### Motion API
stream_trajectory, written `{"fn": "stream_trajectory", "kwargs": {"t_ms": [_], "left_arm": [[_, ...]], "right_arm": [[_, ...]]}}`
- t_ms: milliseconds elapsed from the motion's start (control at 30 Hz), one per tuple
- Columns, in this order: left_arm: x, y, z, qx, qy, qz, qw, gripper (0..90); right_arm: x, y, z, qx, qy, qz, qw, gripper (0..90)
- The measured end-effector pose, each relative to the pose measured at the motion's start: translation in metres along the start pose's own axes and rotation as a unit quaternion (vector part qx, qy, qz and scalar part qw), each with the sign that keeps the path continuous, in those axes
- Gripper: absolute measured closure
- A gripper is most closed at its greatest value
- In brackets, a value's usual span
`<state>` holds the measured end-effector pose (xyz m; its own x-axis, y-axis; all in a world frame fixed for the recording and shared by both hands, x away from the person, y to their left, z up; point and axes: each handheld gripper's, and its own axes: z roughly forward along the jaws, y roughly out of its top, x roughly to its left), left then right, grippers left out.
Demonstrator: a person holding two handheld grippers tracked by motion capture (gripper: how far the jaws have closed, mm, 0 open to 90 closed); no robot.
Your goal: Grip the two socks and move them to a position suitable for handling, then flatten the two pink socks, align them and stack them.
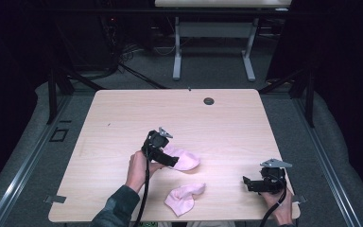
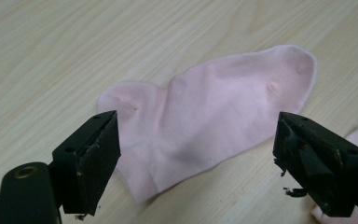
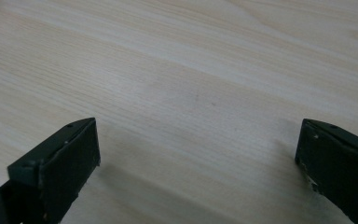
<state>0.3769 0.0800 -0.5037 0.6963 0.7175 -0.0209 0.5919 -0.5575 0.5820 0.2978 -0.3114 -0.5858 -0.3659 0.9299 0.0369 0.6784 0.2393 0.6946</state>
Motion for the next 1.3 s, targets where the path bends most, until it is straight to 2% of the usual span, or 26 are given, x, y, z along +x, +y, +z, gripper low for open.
{"fn": "stream_trajectory", "kwargs": {"t_ms": [67, 133, 267, 400, 533, 700, 833, 867, 967, 1033, 1067, 1100, 1167, 1200, 1233, 1300], "left_arm": [[-0.002, -0.001, -0.007, -0.002, 0.004, 0.006, 1.0, 14.2], [-0.004, -0.001, -0.012, -0.005, -0.001, 0.01, 0.9999, 13.8], [-0.012, -0.002, -0.018, -0.011, -0.006, 0.018, 0.9998, 12.8], [-0.025, -0.001, -0.021, -0.008, -0.014, 0.034, 0.9993, 13.8], [-0.04, -0.003, -0.018, 0.004, -0.033, 0.055, 0.998, 15.8], [-0.064, 0.0, -0.008, 0.021, -0.071, 0.085, 0.9936, 19.8], [-0.082, 0.004, 0.004, 0.044, -0.097, 0.115, 0.9877, 23.6], [-0.087, 0.005, 0.009, 0.052, -0.108, 0.121, 0.9855, 24.5], [-0.098, 0.006, 0.02, 0.072, -0.119, 0.134, 0.9812, 30.3], [-0.103, 0.007, 0.028, 0.089, -0.131, 0.14, 0.9773, 38.5], [-0.105, 0.006, 0.03, 0.093, -0.128, 0.143, 0.977, 41.1], [-0.108, 0.006, 0.033, 0.103, -0.124, 0.149, 0.9755, 46.8], [-0.11, 0.005, 0.039, 0.115, -0.133, 0.155, 0.9721, 59.7], [-0.11, 0.005, 0.04, 0.116, -0.135, 0.157, 0.9714, 69.5], [-0.109, 0.005, 0.041, 0.114, -0.138, 0.156, 0.9713, 75.3], [-0.105, 0.006, 0.041, 0.104, -0.146, 0.147, 0.9727, 85.2]], "right_arm": [[0.004, 0.0, -0.005, 0.002, 0.007, 0.012, 0.9999, 0.0], [0.013, 0.001, -0.013, 0.0, 0.012, 0.015, 0.9998, 0.0], [0.036, 0.004, -0.03, -0.01, 0.053, 0.03, 0.9981, 0.0], [0.053, 0.008, -0.037, -0.01, 0.063, 0.029, 0.9975, 0.0], [0.064, 0.01, -0.038, 0.001, 0.068, 0.02, 0.9975, 0.0], [0.074, 0.009, -0.037, 0.012, 0.075, 0.013, 0.997, 0.0], [0.077, 0.007, -0.035, 0.017, 0.08, 0.015, 0.9966, 1.3], [0.078, 0.007, -0.034, 0.017, 0.081, 0.017, 0.9965, 2.1], [0.077, 0.006, -0.035, 0.024, 0.082, 0.014, 0.9962, 3.9], [0.076, 0.004, -0.035, 0.021, 0.089, 0.021, 0.9956, 4.9], [0.076, 0.003, -0.035, 0.022, 0.091, 0.024, 0.9953, 5.1], [0.076, 0.003, -0.035, 0.023, 0.093, 0.026, 0.9951, 5.3], [0.077, 0.002, -0.034, 0.026, 0.096, 0.022, 0.9948, 6.5], [0.079, 0.002, -0.034, 0.026, 0.099, 0.021, 0.9945, 7.4], [0.08, 0.003, -0.033, 0.029, 0.099, 0.019, 0.9945, 8.1], [0.081, 0.004, -0.033, 0.028, 0.103, 0.019, 0.9942, 9.7]]}}
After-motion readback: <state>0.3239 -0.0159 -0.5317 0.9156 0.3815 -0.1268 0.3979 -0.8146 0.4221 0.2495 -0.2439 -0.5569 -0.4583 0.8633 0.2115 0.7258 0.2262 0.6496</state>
